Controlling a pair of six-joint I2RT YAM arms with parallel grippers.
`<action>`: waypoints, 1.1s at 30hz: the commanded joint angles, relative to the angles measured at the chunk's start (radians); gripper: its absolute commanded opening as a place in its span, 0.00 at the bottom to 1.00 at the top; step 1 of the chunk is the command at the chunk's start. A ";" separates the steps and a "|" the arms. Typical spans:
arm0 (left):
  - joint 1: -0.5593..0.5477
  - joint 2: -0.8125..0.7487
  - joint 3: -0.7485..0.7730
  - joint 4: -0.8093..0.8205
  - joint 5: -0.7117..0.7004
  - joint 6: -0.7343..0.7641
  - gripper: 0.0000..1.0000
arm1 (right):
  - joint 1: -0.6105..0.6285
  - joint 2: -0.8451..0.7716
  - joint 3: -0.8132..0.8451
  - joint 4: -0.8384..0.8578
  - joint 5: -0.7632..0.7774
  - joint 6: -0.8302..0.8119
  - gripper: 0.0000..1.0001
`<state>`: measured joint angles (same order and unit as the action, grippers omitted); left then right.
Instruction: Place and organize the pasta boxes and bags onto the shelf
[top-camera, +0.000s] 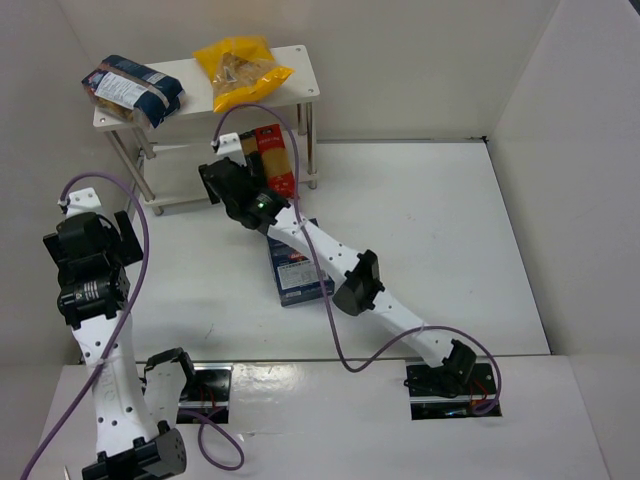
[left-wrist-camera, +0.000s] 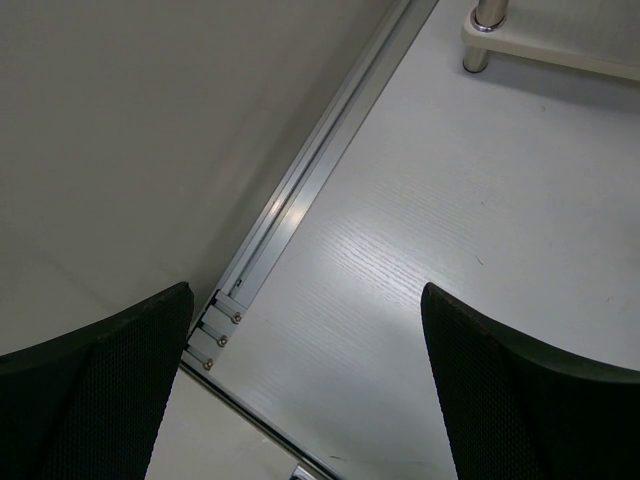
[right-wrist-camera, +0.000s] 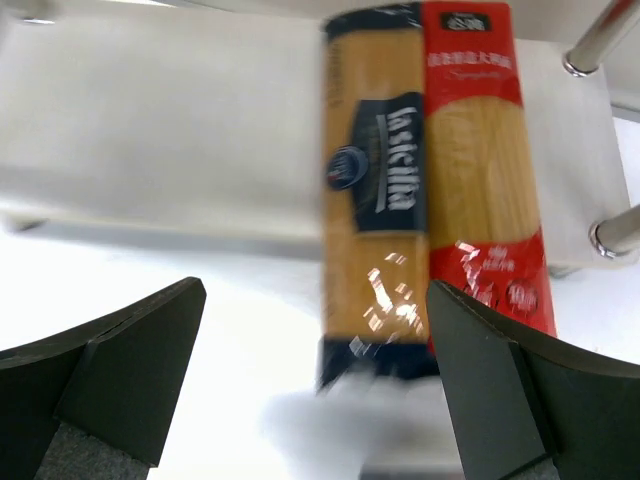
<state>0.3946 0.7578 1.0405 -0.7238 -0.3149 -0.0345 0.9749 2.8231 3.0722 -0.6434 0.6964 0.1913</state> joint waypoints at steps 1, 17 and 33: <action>0.006 -0.018 -0.002 0.037 0.008 -0.018 1.00 | 0.041 -0.158 -0.035 -0.093 0.000 0.075 1.00; -0.003 -0.046 -0.002 0.037 0.049 0.001 1.00 | 0.062 -0.925 -1.146 0.080 -0.175 -0.011 1.00; -0.031 -0.046 -0.002 0.037 0.040 0.001 1.00 | -0.626 -1.668 -1.981 0.222 -0.422 -0.276 1.00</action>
<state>0.3733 0.7155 1.0405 -0.7242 -0.2802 -0.0315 0.4347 1.2701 1.1427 -0.4553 0.3653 -0.0738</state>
